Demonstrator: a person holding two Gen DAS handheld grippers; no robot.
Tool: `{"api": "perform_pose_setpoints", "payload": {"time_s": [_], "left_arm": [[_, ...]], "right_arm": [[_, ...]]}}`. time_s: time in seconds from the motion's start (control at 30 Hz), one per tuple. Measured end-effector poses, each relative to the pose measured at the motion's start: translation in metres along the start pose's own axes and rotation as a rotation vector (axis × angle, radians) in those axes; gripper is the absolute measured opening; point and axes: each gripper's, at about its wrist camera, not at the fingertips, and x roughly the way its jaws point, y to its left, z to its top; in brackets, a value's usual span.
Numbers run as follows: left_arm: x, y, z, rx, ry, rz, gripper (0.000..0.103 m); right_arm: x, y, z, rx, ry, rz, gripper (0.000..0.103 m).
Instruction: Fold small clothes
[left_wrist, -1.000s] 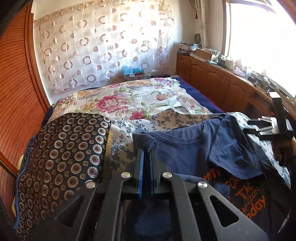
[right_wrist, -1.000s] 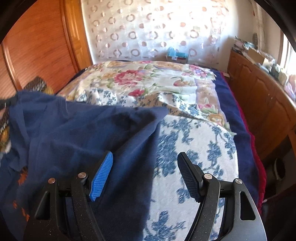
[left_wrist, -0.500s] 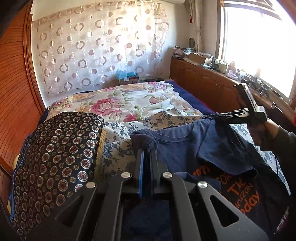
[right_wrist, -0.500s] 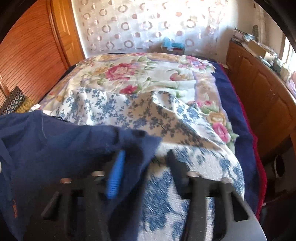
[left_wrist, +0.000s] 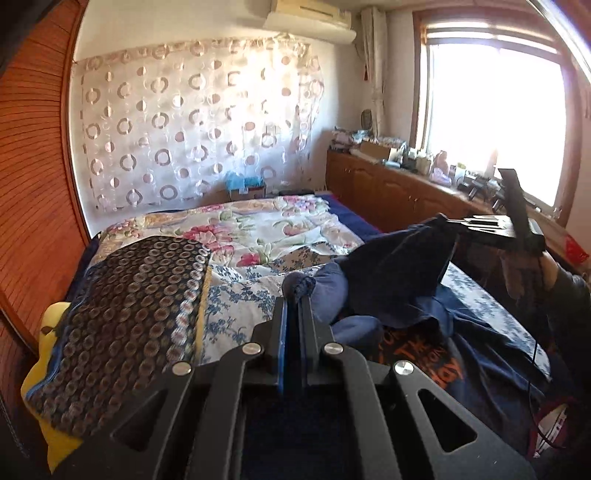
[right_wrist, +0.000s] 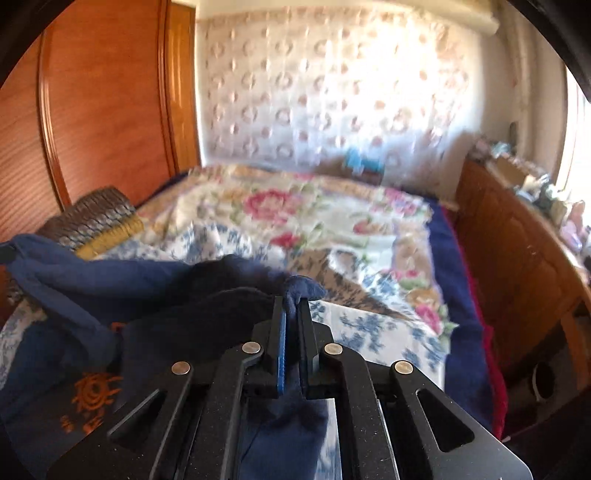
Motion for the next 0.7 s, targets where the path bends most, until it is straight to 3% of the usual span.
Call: {"api": "perform_pose_setpoints", "payload": {"time_s": [0.4, 0.7], "left_arm": [[-0.106, 0.009, -0.078, -0.071, -0.048, 0.02, 0.002], [-0.136, 0.01, -0.124, -0.12, -0.003, 0.034, 0.002]], "right_arm": [[-0.132, 0.034, -0.094, 0.039, -0.019, 0.04, 0.002], [-0.19, 0.044, -0.152, 0.121, 0.029, 0.091, 0.002]]}}
